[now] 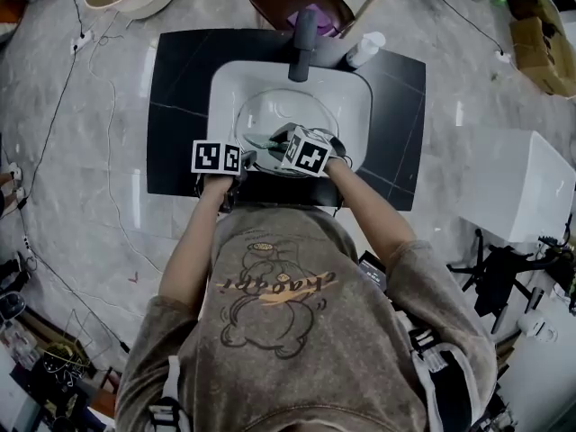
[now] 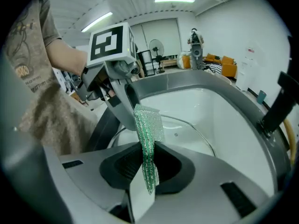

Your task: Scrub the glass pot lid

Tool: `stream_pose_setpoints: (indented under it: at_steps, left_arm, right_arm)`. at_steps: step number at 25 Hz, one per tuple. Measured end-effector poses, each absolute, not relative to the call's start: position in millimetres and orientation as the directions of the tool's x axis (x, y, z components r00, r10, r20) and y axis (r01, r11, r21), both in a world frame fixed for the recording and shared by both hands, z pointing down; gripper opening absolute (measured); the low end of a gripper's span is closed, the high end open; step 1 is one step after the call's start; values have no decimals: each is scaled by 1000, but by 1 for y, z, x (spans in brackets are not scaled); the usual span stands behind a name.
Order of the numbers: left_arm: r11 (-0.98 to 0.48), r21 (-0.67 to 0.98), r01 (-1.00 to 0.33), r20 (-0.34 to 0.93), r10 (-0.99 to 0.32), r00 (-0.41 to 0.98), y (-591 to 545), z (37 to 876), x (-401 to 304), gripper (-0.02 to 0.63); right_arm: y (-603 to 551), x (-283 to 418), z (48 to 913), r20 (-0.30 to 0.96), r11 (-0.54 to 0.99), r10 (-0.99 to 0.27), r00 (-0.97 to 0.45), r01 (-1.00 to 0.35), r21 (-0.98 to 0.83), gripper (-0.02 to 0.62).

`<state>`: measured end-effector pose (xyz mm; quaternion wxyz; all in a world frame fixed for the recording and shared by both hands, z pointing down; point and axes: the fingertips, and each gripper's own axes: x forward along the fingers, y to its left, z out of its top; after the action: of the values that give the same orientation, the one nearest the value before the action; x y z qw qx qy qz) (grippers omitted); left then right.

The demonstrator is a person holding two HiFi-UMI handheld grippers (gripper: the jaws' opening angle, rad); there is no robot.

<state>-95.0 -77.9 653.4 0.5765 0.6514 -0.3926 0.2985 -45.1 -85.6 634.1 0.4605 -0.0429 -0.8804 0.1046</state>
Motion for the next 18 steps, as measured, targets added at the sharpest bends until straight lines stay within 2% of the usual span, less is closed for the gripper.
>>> stream_pose_setpoints:
  at_steps: [9,18]
  left_arm:
    - [-29,521,-853,837,-176,518,-82,653,-100,192]
    - [-9,531,-847,835,-162,526,-85,655,-105,184]
  right_arm:
    - [-83,-70,652,824,961,271,-498,88,-263,86]
    - [-102,-86,674,841,961,263,-473,58,-269,86]
